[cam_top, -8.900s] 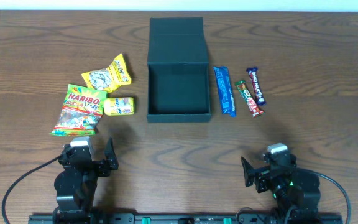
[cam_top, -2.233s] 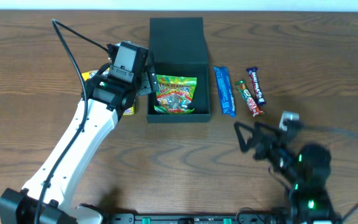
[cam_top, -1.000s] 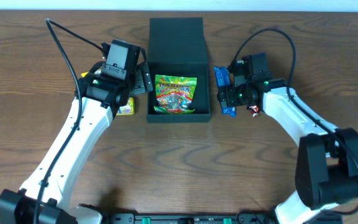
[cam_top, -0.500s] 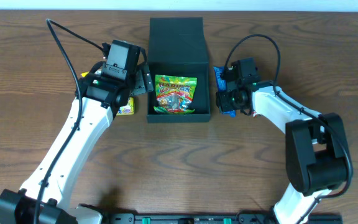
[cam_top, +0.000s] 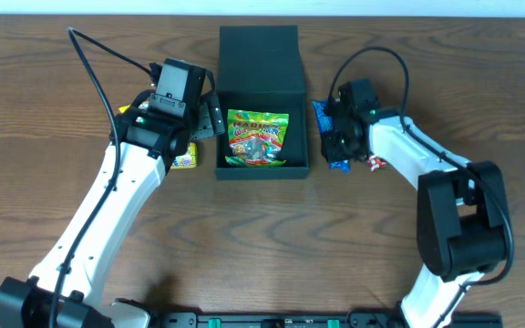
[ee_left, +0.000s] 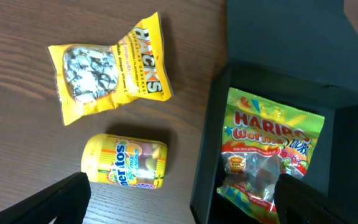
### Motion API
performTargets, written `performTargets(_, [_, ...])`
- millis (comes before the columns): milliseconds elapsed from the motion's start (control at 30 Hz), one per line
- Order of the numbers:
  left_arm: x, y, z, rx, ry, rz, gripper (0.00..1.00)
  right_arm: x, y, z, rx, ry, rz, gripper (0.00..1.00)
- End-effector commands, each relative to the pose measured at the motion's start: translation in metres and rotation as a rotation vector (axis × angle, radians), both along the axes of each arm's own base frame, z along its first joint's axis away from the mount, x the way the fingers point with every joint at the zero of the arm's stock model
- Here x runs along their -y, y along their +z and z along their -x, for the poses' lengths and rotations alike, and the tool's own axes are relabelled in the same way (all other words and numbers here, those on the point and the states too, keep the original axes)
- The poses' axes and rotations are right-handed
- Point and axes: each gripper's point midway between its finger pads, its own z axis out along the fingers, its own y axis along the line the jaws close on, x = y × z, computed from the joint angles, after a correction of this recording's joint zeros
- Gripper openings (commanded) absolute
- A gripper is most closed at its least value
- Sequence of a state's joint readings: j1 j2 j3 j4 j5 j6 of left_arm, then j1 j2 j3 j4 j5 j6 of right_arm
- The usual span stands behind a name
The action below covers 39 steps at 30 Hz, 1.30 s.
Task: Pack container
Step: 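Place the blue bar into the box beside the Haribo bag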
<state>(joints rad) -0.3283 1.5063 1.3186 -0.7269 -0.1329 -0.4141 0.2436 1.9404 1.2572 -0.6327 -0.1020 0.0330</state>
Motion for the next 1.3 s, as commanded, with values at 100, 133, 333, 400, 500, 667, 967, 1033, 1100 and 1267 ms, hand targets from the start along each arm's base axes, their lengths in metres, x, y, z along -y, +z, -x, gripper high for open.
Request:
performTargets(100, [-0.022,0.007,-0.003,0.006,0.034,-0.010,0.95,-0.013,0.091,-0.040,0.104,-0.019,-0.033,0.14])
performTargets(133, [-0.029,0.009,-0.002,0.006,0.051,-0.010,0.95,-0.014,0.111,-0.043,0.110,-0.049,-0.046,0.14])
performTargets(333, [-0.044,0.017,-0.001,0.023,0.089,-0.006,0.95,-0.035,0.142,-0.025,0.042,-0.183,-0.091,0.13])
performTargets(400, [-0.044,0.017,-0.001,0.022,0.089,-0.005,0.95,-0.050,0.133,-0.012,0.002,-0.185,-0.089,0.13])
performTargets(500, [-0.042,0.016,0.000,0.018,0.084,0.000,0.95,-0.076,0.119,0.006,-0.028,-0.138,-0.081,0.15])
performTargets(667, [-0.041,0.016,0.000,0.016,0.078,0.009,0.95,-0.090,0.087,0.028,-0.059,-0.160,-0.022,0.15])
performTargets(967, [-0.041,0.016,0.000,0.016,0.072,0.004,0.95,-0.089,0.077,0.017,-0.003,-0.211,-0.018,0.18])
performTargets(1033, [-0.041,0.016,0.000,0.016,0.067,0.001,0.95,-0.088,0.077,0.014,0.013,-0.216,-0.012,0.21])
performTargets(1100, [-0.041,0.016,0.000,0.015,0.058,-0.005,0.95,-0.087,0.078,0.012,0.022,-0.218,-0.008,0.41])
performTargets(1267, [-0.041,0.016,0.000,0.016,0.055,-0.008,0.95,-0.089,0.082,0.013,0.014,-0.215,-0.018,0.91])
